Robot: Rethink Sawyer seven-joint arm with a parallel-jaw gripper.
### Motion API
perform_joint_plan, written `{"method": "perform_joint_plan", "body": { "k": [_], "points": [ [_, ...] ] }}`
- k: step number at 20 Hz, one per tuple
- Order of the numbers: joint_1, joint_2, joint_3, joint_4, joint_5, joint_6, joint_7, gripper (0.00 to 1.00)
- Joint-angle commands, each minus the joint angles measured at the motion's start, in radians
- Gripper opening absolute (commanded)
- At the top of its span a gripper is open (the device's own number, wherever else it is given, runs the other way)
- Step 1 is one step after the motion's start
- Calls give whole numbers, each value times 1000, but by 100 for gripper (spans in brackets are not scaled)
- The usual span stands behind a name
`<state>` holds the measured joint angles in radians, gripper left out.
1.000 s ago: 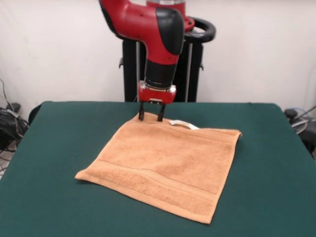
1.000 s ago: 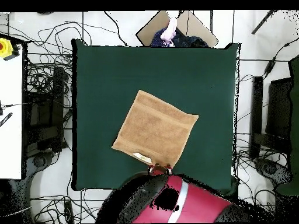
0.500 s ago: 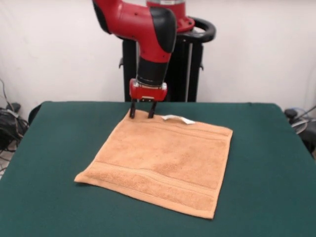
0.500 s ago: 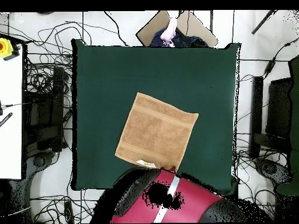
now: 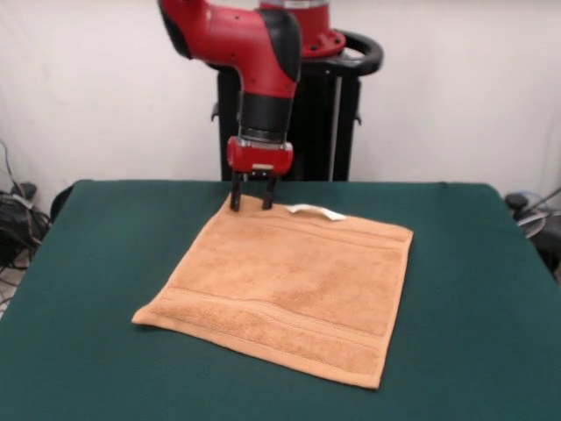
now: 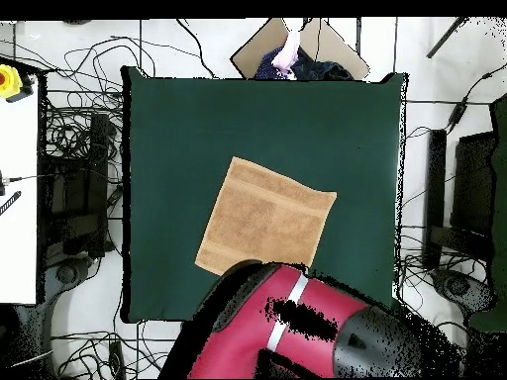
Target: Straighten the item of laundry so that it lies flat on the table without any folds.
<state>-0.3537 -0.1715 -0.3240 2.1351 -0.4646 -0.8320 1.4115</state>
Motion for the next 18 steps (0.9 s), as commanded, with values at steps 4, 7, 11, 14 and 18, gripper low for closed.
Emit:
{"method": "perform_joint_plan", "body": {
  "k": [4,7,11,14,18],
  "points": [
    [-214,205,46,-315,-10,378,111,100],
    [-230,153,86,-275,-27,402,131,100],
    [-222,18,128,-184,-10,508,124,100],
    [-217,-101,157,-108,-14,562,124,100],
    [-211,-237,191,-16,-23,605,154,100]
  ]
}}
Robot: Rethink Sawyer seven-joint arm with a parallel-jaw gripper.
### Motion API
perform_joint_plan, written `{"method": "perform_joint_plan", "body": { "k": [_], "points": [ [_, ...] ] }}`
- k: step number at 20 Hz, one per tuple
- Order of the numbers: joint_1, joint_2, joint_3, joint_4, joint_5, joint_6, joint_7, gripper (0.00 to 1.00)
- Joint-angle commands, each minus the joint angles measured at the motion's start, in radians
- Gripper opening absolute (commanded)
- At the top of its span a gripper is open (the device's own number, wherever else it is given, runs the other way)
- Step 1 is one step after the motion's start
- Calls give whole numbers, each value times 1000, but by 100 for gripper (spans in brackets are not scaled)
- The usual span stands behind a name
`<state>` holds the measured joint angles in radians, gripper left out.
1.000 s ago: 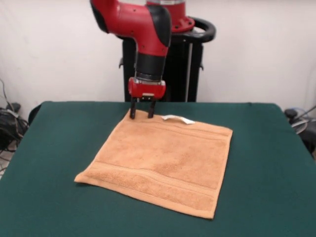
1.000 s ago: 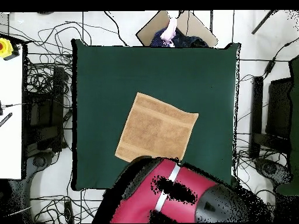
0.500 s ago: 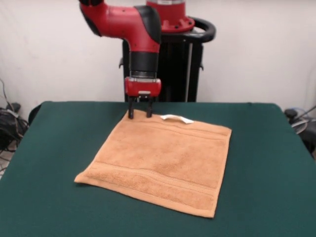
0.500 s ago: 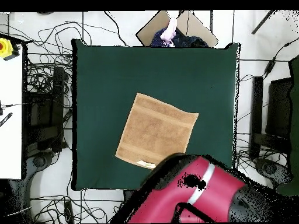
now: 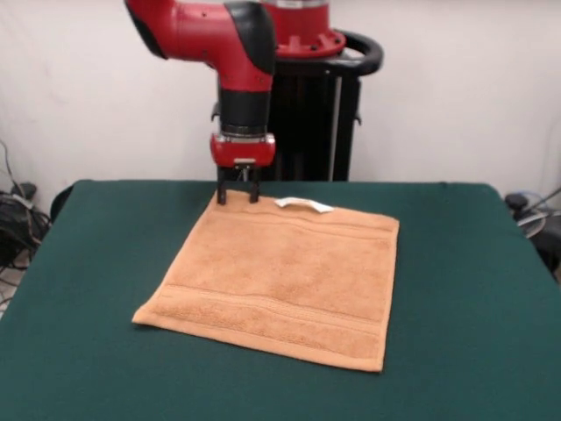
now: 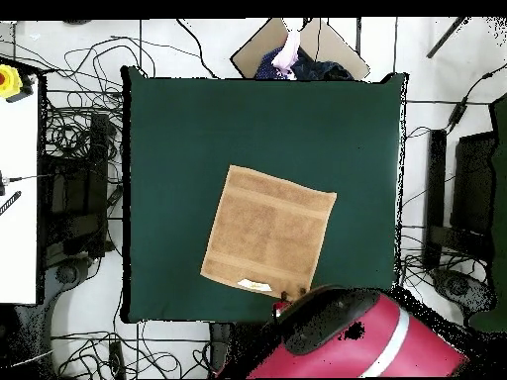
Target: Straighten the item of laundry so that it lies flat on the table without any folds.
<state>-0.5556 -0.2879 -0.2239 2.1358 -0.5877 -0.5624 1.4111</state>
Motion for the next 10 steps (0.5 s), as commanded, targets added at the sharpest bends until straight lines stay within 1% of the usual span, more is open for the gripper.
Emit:
{"method": "perform_joint_plan", "body": {
  "k": [1,6,10],
  "points": [
    [-7,-137,99,-5,104,352,162,100],
    [21,-190,130,31,136,404,208,100],
    [39,-174,135,36,148,373,237,100]
  ]
}}
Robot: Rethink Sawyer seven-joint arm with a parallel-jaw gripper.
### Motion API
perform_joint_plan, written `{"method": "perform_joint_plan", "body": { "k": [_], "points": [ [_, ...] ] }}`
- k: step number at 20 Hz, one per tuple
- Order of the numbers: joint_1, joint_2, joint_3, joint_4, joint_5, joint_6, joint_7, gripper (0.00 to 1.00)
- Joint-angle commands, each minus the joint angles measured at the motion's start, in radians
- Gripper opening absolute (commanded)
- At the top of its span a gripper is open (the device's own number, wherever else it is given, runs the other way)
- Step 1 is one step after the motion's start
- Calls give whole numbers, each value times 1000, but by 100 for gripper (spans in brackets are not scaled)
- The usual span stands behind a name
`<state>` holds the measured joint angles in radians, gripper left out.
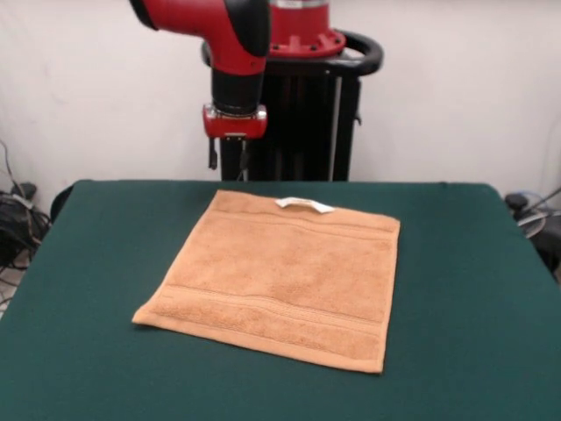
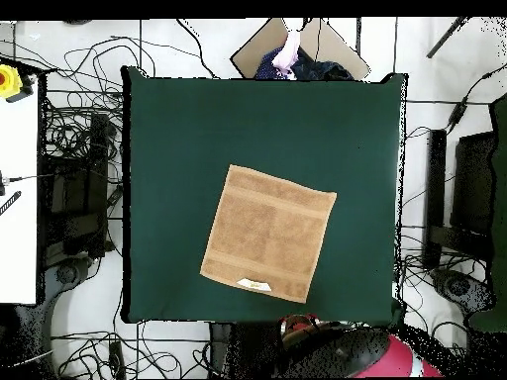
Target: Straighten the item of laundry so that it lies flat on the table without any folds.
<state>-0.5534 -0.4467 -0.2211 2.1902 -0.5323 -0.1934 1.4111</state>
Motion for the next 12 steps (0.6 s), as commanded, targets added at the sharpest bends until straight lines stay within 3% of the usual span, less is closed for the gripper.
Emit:
{"method": "perform_joint_plan", "body": {
  "k": [1,12],
  "points": [
    [40,-13,132,-16,95,-2,241,100],
    [68,-55,179,-16,180,34,248,100]
  ]
}}
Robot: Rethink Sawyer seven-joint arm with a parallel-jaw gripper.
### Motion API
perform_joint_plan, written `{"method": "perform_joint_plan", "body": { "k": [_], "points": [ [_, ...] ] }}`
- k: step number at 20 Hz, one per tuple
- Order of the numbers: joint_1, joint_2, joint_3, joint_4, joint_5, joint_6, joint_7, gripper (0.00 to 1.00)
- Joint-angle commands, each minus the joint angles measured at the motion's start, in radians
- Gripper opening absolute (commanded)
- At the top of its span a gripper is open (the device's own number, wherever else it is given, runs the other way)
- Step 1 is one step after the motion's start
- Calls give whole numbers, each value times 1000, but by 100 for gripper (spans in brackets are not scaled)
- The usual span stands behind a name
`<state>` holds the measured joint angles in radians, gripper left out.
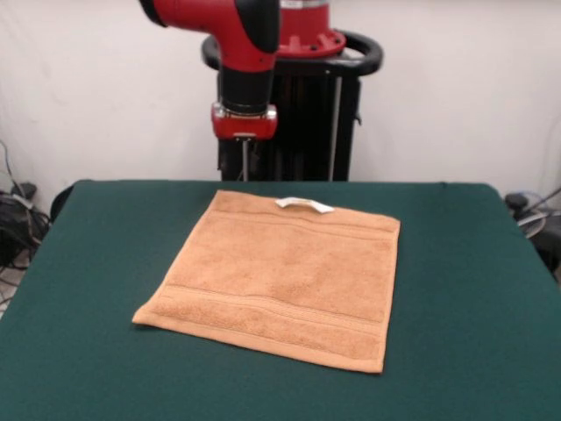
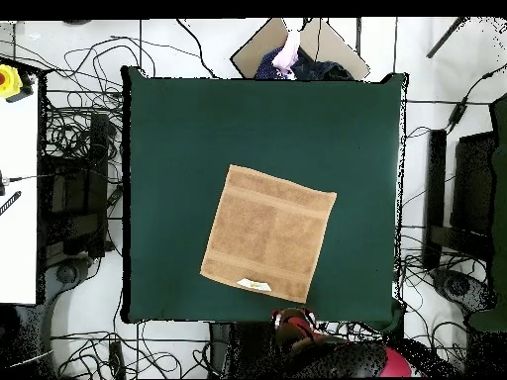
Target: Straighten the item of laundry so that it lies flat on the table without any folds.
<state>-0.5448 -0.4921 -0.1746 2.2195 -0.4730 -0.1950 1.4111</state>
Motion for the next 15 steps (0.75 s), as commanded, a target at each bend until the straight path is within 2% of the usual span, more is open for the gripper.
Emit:
{"method": "perform_joint_plan", "body": {
  "k": [1,8,15],
  "points": [
    [64,-12,131,-46,126,42,244,100],
    [77,-64,130,-37,168,125,212,100],
    [74,-69,120,-32,164,116,194,100]
  ]
}}
